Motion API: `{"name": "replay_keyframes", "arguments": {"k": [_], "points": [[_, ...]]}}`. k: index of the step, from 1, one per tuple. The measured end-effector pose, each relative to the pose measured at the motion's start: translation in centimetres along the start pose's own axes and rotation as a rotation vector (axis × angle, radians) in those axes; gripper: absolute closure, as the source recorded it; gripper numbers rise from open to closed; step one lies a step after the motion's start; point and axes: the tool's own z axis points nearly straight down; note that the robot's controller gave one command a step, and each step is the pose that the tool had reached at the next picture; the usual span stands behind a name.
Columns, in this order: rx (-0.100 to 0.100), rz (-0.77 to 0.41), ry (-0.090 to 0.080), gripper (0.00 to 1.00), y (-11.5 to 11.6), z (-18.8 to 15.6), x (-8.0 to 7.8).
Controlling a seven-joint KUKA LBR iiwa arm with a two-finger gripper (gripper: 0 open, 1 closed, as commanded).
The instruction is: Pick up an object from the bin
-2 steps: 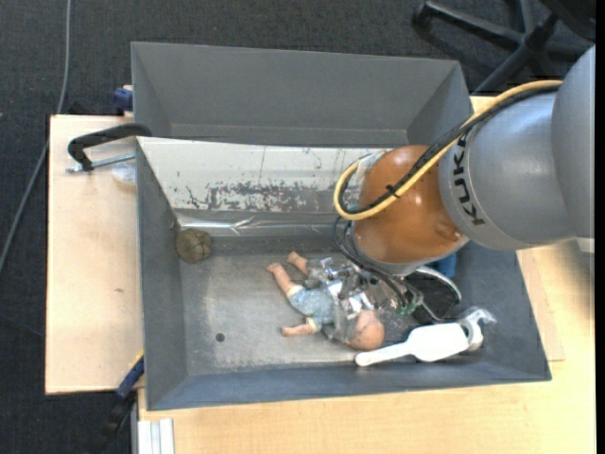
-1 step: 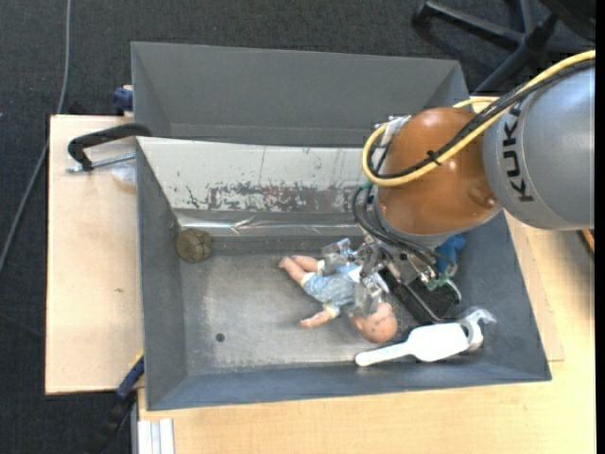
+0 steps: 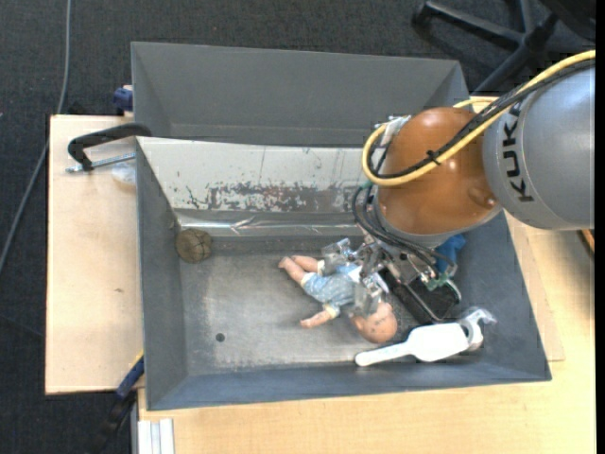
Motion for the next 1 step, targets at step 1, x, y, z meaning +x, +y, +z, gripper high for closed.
{"name": "replay_keyframes", "arguments": {"k": [1], "points": [[0.004,0.040,-0.010,1.00,-0.60,-16.63,-1.90]]}}
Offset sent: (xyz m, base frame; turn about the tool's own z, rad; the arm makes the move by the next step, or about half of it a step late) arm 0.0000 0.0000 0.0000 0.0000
